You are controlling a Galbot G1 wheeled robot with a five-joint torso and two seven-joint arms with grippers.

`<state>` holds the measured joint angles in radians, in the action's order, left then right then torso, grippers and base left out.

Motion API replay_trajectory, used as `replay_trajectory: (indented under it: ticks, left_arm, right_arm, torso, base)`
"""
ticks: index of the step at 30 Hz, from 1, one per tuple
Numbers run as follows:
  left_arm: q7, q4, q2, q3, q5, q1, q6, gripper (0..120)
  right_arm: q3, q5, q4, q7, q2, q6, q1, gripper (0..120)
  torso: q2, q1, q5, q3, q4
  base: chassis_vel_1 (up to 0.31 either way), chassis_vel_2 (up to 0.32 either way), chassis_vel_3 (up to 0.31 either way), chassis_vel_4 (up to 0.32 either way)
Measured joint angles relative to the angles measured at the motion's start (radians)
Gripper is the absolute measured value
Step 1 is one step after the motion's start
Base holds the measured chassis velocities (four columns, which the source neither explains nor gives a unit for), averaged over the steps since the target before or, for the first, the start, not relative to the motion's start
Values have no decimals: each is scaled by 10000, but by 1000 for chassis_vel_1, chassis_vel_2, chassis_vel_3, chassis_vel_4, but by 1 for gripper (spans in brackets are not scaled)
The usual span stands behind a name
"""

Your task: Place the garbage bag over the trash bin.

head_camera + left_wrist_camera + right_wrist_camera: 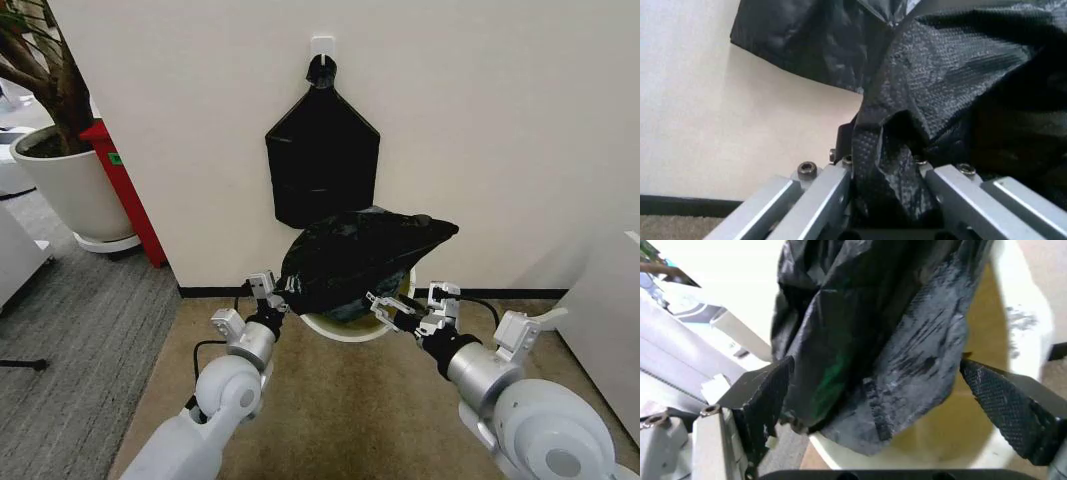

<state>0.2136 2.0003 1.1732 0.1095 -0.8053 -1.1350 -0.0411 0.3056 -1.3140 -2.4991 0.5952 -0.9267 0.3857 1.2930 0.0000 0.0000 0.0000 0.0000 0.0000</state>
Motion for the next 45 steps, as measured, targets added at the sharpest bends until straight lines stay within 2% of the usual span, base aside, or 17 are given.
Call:
replay_trajectory:
  ticks: [12, 17, 18, 22, 26, 27, 33, 34, 36, 45]
  left_arm:
    - [-38, 52, -21, -49, 10, -16, 0, 3]
    - [-40, 70, -23, -73, 10, -32, -10, 3]
    - [-40, 70, -23, -73, 10, -32, -10, 3]
    - [-38, 70, -14, -91, 10, -29, -18, 3]
    - [28, 9, 19, -115, 22, 11, -30, 3]
    - [28, 9, 19, -115, 22, 11, -30, 3]
    - [249, -148, 88, -112, 121, 24, -59, 3]
    - [249, -148, 88, -112, 121, 24, -59, 3]
    - [284, -181, 123, -96, 100, 11, -59, 3]
    - [966, -411, 341, 28, -279, 122, -28, 3]
  right_arm:
    - [-372, -93, 139, -405, -191, -206, -147, 86]
    - [-453, -64, 257, -485, -279, -256, -151, 67]
    - [-453, -64, 257, -485, -279, -256, -151, 67]
    - [-470, -66, 269, -535, -301, -296, -144, 53]
    - [-536, -84, 210, -593, -313, -348, -120, 34]
    - [-536, -84, 210, -593, -313, -348, -120, 34]
    - [-720, -76, 24, -618, -346, -392, 49, 10]
    - [-720, -76, 24, -618, -346, -392, 49, 10]
    - [-760, -75, 1, -623, -355, -396, 127, 2]
    - [-791, -309, -5, -223, -441, -355, 690, 0]
  torso:
    - [0, 0, 0, 0, 0]
    - [0, 0, 0, 0, 0]
    - [0, 0, 0, 0, 0]
    - [0, 0, 0, 0, 0]
    - [0, 0, 0, 0, 0]
    - [0, 0, 0, 0, 0]
    - [0, 0, -1, 0, 1]
    - [0, 0, -1, 0, 1]
    - [0, 0, 0, 0, 0]
    - [0, 0, 0, 0, 0]
  base:
    - [0, 0, 0, 0]
    - [0, 0, 0, 0]
    - [0, 0, 0, 0]
    - [0, 0, 0, 0]
    - [0, 0, 0, 0]
    - [0, 0, 0, 0]
    - [0, 0, 0, 0]
    - [0, 0, 0, 0]
    - [0, 0, 0, 0]
    - [0, 0, 0, 0]
